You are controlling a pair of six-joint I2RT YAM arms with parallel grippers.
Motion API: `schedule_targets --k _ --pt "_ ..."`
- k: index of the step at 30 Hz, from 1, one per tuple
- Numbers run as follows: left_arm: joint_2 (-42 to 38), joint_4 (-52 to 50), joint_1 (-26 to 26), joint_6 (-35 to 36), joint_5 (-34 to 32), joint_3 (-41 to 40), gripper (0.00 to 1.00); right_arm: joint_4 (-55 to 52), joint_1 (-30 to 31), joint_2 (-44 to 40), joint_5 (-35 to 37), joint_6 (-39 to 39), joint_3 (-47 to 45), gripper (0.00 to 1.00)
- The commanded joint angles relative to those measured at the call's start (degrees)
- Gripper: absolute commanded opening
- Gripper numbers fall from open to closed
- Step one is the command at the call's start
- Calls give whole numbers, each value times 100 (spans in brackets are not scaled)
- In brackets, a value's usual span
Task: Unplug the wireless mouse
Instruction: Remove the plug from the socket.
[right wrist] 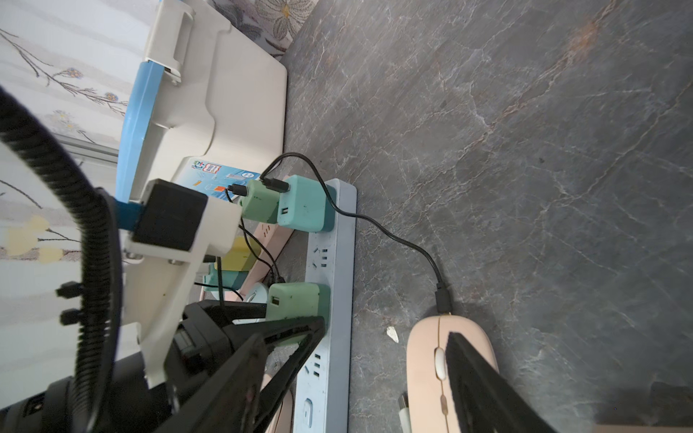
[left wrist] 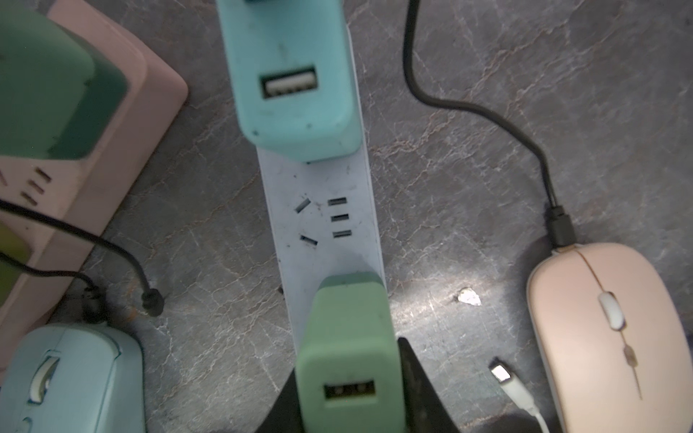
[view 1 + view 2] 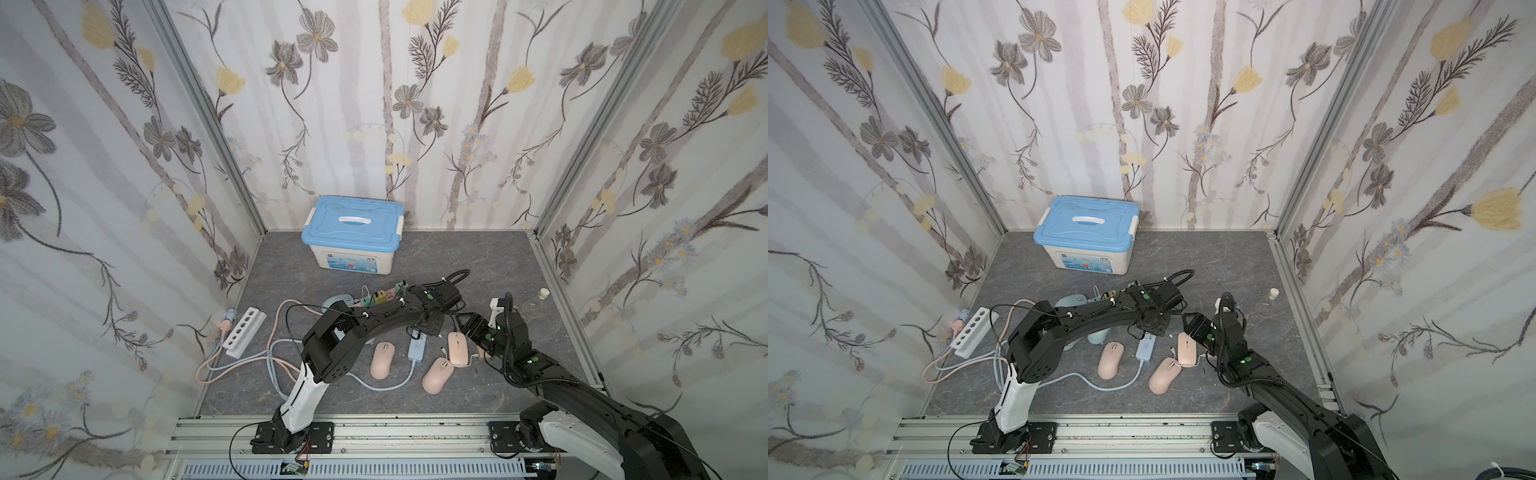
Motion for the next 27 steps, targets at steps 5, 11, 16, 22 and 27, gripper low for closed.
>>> schedule_targets --k 5,11,16,22,27 --pt "-272 64 27 496 -45 -462 0 1158 414 1316 -395 29 551 67" --pt "-291 124 36 520 -10 -523 0 1583 402 2678 -633 322 1189 54" --pt "-342 201 36 539 44 -575 0 1969 261 3269 -806 717 1303 50" --pt "-352 278 31 566 108 -602 0 2168 187 3811 -1012 886 1561 40" --pt "-371 331 38 557 108 -641 0 2530 124 4181 -1241 1155 1598 36"
